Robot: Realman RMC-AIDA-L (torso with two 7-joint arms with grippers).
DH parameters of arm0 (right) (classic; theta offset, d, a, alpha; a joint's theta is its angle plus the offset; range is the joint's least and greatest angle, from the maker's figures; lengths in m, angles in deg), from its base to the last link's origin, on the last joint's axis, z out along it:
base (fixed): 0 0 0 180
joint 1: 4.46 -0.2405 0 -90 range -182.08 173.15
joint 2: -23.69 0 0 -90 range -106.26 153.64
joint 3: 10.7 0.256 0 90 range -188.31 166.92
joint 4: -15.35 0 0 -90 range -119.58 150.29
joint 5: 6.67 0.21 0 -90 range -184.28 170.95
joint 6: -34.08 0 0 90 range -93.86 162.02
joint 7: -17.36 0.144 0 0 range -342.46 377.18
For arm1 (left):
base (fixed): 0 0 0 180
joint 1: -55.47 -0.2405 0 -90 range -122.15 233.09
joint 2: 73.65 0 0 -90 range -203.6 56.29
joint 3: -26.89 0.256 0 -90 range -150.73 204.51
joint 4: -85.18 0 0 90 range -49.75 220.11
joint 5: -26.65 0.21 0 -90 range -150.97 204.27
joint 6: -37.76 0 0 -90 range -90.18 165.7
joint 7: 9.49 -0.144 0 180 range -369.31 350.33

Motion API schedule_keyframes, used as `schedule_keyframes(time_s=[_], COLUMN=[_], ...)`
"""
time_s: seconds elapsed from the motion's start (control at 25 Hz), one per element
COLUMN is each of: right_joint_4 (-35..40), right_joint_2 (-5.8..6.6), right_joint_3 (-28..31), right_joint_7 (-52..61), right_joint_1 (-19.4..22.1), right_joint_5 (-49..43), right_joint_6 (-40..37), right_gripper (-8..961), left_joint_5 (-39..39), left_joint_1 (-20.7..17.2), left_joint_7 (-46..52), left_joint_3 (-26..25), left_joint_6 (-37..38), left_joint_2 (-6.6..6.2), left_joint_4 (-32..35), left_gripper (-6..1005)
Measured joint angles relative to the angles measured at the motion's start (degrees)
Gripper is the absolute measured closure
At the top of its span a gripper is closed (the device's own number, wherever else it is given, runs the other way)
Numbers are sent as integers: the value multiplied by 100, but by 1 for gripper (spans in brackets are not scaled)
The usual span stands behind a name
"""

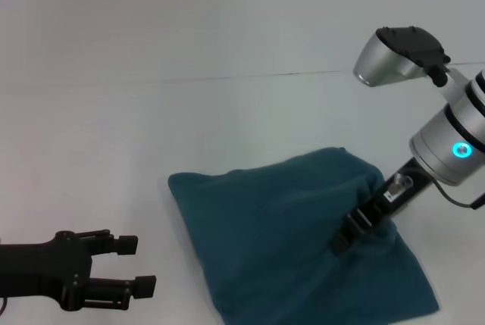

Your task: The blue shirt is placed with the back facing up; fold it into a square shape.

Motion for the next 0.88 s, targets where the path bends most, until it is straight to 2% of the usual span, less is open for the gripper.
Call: schedule_keyframes(time_s=[0.32, 0.88], right_joint_4=[-462, -617], right_joint_2=[137, 119], right_joint_3=[-53, 17], right_joint_7=[4, -86], right_joint_1=[-161, -254], right_joint_5=[-48, -58], right_joint_6=[-704, -482], right_gripper=[898, 897], left_joint_5=[0, -39], left_joint_1=[29, -57], left_joint_7=[-7, -8], left_joint_3=[84, 162], left_joint_6=[-3, 43], left_joint_2=[19, 93], left_joint_4=[0, -7], left_gripper=[94, 94])
